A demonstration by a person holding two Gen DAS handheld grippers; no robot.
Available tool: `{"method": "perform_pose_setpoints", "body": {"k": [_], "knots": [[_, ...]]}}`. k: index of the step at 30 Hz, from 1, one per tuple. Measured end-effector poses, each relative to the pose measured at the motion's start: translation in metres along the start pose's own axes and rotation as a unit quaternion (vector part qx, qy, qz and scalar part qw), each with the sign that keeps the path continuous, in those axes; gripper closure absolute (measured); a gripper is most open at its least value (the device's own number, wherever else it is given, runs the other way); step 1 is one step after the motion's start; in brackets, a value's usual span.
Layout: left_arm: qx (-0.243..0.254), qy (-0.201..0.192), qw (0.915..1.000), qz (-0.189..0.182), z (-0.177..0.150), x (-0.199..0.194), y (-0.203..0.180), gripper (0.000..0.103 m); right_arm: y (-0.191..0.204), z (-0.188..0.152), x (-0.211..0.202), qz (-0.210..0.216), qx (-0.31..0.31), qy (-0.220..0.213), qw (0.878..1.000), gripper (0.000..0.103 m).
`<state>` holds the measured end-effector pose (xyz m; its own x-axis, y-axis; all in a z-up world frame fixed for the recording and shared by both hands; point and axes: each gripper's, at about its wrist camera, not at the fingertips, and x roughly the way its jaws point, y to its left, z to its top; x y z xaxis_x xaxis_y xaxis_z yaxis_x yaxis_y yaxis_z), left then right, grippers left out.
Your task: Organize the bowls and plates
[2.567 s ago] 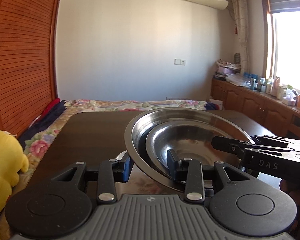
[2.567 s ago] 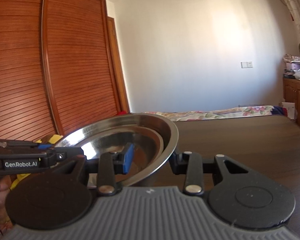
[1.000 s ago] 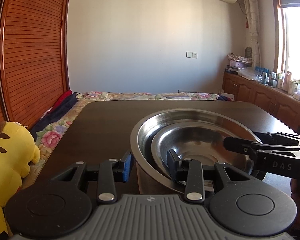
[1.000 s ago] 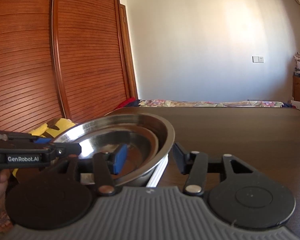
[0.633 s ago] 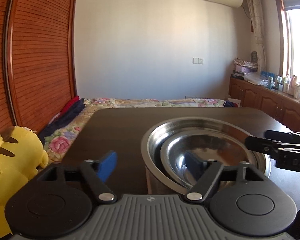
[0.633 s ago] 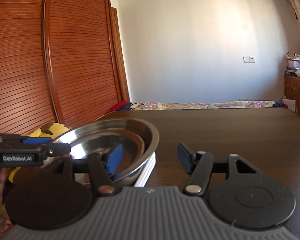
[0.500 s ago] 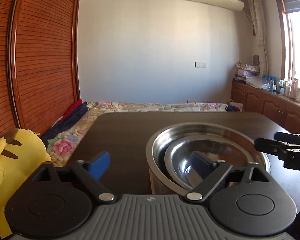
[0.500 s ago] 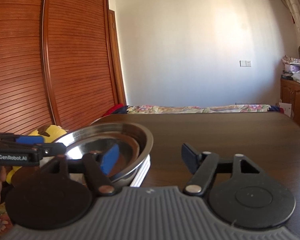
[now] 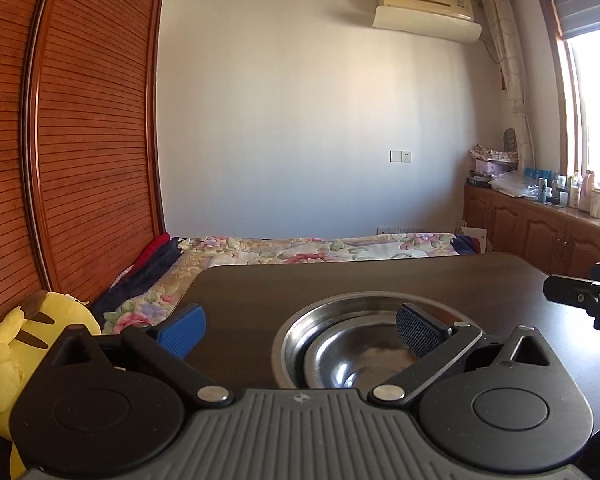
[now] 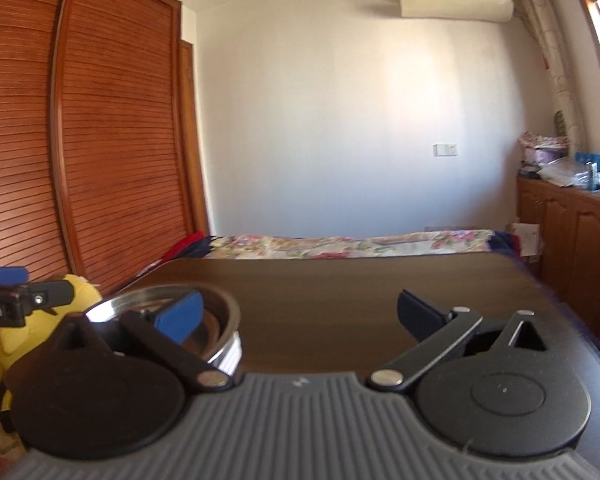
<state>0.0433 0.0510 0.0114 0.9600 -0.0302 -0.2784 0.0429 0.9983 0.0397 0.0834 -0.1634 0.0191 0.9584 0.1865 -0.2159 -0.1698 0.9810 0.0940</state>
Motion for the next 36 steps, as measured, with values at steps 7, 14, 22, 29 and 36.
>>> {"method": "perform_pose_setpoints", "body": {"k": [7,14,22,29,36], "knots": [[0.010,-0.002,0.9999,-0.007,0.010,-0.010,-0.023,0.000,-0.005,0.009,-0.015,-0.037,0.004,-0.007,0.999,0.000],[0.019,0.004,0.9993,-0.032,0.014,-0.022,-0.046,0.000,-0.010,0.010,-0.029,-0.057,0.000,-0.001,0.998,0.000],[0.032,0.015,0.9989,-0.029,0.011,-0.031,-0.059,0.000,-0.015,0.009,-0.041,-0.067,0.002,0.000,0.998,0.000],[0.030,0.031,0.9987,-0.025,-0.003,-0.032,-0.058,0.000,-0.017,0.002,-0.044,-0.071,-0.002,0.004,0.997,0.000],[0.029,0.046,0.9983,-0.018,-0.015,-0.024,-0.055,0.000,-0.020,-0.005,-0.041,-0.067,-0.002,0.006,0.998,0.000]]}}
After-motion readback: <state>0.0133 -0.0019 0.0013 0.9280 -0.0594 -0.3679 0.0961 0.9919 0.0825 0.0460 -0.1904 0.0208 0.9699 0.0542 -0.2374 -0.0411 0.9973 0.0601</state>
